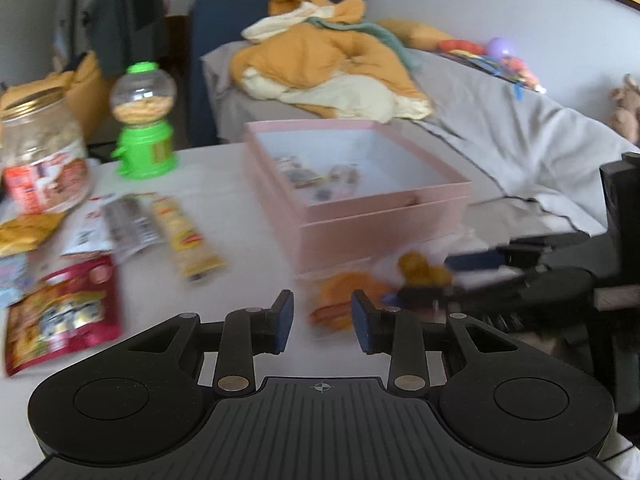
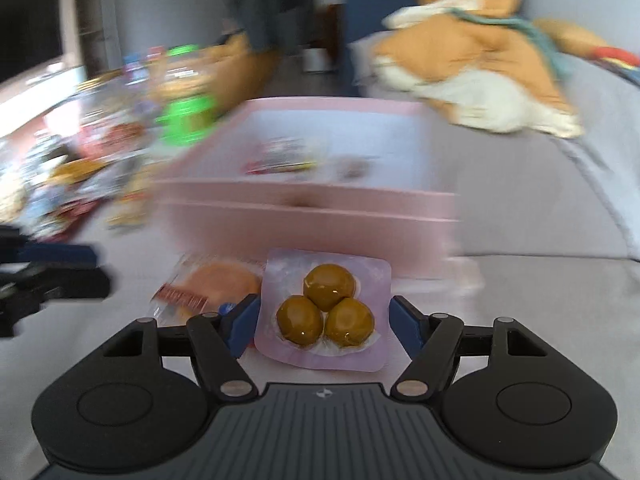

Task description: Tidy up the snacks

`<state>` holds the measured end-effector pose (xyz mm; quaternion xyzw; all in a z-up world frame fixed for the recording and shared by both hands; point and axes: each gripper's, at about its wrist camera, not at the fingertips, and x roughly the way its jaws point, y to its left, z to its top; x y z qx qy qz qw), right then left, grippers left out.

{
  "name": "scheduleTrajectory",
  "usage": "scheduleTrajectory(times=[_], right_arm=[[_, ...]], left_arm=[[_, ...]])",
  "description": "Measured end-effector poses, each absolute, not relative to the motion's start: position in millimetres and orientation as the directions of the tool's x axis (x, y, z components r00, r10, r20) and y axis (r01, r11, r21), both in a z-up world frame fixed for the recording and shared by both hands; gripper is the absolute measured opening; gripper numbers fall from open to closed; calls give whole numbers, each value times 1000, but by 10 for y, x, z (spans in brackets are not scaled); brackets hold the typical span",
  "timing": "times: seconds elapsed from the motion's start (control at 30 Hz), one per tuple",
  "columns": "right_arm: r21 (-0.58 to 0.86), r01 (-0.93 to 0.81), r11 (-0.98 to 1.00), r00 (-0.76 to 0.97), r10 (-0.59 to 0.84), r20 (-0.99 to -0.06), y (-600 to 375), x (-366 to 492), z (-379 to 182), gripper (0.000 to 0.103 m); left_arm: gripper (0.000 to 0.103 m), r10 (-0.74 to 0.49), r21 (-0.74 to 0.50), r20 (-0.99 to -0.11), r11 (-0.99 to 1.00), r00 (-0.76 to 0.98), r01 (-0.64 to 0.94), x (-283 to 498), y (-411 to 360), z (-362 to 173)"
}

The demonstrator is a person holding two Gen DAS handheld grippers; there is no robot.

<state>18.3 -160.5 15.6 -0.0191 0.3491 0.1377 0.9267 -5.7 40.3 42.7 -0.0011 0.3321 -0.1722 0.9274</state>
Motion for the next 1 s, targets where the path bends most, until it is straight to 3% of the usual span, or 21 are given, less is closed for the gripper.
scheduleTrajectory(times=[0.13,0.3,0.37,0.47,0.57,0.67,0.77,0.87,1.0], right_arm=[[195,-401,895,631,424,-649,-1418,118,151,71],[86,-323,942,711,302,-636,-1503,79,188,71],[81,-299,951,717,280,-639,-1610,79,191,71],[84,-271,959,723,260,-641,-1771,66,158,72],[77,-249,966,724,238,-648,-1844,46,83,73],[91,-240,966,726,241,-644,-1888,24,37,74],[91,-248,965,725,247,-643,-1884,17,34,74],[78,-254,964,729,244,-640,-1862,-2,35,74],[57,-259,964,734,235,-638,-1820,-24,48,74]], left_arm=[[36,-266,-88,-648,957,714,276,-94,416,422],[39,-222,-11,-686,955,693,295,-37,157,304],[60,-211,53,-684,940,699,336,-41,5,271],[79,-212,105,-695,916,687,388,-31,-138,233],[76,-225,71,-686,926,692,371,-23,-68,294],[72,-153,98,-677,951,720,295,55,49,320],[76,-172,36,-723,958,670,285,196,158,268],[86,-197,4,-734,956,650,294,290,135,214],[86,-186,34,-734,950,653,309,336,34,199]])
